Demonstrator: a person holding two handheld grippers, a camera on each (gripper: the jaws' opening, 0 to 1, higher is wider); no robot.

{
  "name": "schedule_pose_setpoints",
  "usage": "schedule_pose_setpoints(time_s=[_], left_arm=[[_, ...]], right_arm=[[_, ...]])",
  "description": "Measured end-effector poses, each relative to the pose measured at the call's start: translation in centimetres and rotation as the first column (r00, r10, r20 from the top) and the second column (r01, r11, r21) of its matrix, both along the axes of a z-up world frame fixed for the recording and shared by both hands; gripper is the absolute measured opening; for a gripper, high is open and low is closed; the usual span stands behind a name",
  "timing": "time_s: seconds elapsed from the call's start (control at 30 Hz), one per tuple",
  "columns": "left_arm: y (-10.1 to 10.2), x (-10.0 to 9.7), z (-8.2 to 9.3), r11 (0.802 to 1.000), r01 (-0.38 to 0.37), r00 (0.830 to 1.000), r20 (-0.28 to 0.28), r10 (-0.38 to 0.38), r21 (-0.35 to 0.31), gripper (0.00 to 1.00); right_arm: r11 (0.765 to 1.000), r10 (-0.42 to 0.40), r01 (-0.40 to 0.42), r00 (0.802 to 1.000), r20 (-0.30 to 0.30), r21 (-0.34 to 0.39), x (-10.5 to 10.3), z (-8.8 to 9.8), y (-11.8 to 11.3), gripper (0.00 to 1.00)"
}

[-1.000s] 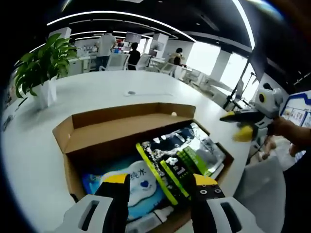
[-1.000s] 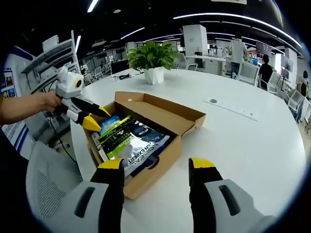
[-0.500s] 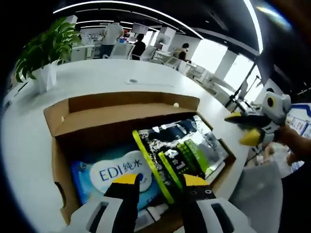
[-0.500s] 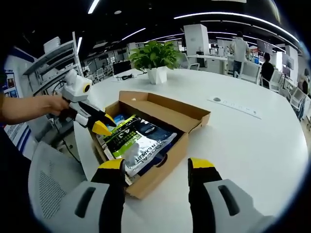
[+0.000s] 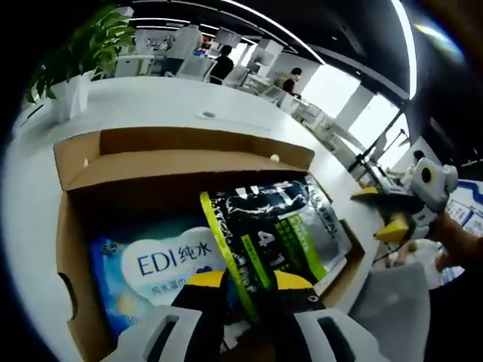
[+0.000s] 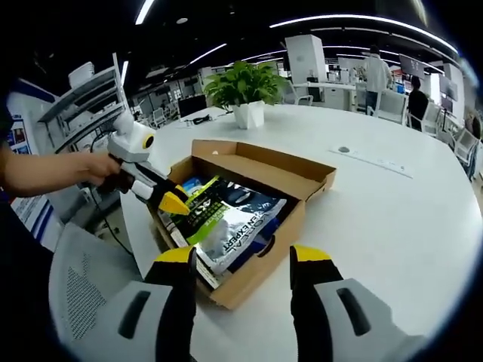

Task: Operate the shoe box by opening the lid, removing the specified soft item, and placing it in the target area until the item is outside and the box remains undamaged.

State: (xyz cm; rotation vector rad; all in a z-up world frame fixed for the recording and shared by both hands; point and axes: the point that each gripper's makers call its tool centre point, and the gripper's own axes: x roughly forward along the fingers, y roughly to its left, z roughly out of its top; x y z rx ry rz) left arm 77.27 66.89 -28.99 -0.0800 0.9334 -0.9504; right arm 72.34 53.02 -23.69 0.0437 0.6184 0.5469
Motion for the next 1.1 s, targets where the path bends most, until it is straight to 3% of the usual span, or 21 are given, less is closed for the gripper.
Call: schedule_pose_setpoints(time_s=[0.27, 0.4, 1.1], left_arm=[[0.2, 0.1, 0.2, 1.0, -0.004, 1.0, -0.001, 0.004, -0.002, 0.06], [0.1, -0.2, 0.6, 0.999, -0.046, 0.998, -0.05, 0.044, -0.03, 0.02], [1.7, -0.6, 1.7, 0.995, -0.094, 0.995, -0.046, 0.092, -0.027, 0.0]], right_arm=[[1.0, 0.005, -0.005, 1.0, -0.004, 0.02, 0.3, -0.2, 0.8, 0.44], [1.0, 0.011, -0.011, 1.0, -0.006, 0.027, 0.5, -0.2, 1.3, 0.43], [0.998, 0.064, -0.063, 0.997, -0.035, 0.025, 1.7, -1.3, 4.1, 0.39]])
